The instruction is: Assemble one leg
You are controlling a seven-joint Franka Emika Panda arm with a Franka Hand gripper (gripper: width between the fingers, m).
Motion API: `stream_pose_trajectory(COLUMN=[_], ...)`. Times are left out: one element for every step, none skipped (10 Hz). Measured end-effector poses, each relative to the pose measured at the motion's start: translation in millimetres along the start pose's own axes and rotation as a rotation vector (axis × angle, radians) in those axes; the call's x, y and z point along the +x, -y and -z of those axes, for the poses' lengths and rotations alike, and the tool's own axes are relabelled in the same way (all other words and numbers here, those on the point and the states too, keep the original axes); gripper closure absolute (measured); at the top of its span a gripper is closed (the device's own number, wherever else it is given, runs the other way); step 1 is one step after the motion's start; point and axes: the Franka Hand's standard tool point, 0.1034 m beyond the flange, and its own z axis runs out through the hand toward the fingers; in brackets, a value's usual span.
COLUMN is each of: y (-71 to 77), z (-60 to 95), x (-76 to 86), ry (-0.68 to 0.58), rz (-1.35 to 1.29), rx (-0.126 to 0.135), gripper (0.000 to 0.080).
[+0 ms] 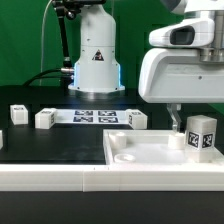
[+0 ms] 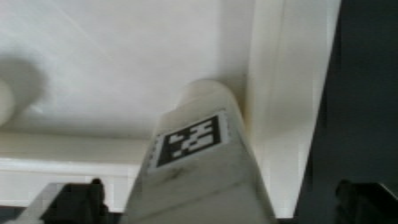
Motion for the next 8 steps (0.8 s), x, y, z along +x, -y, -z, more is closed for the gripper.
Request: stream_pose_trajectory(y=[-3.7, -6.1, -7.4, -9.5, -11.3, -11.5, -11.7, -11.8], z=[-0.2, -0.2, -0.2, -0.1, -0.2, -0.4, -0.4, -0.5], x=[0.1, 0.3, 0.4, 0.6, 0.7, 0.6, 0.5, 0.5], ry=[0.001, 0.002, 0.002, 0.003, 0.003, 0.003, 0.003, 0.003], rz=[0.073, 0.122, 0.154, 0.209, 0.208, 0.204, 0.204, 0.204], rx=[-0.010, -0.017, -0.018, -0.025, -0.026, -0.026, -0.026, -0.026], gripper=[0.0151, 0.0151, 0.0151, 0.0151, 0.0151, 0.0151, 0.0278, 0.0414])
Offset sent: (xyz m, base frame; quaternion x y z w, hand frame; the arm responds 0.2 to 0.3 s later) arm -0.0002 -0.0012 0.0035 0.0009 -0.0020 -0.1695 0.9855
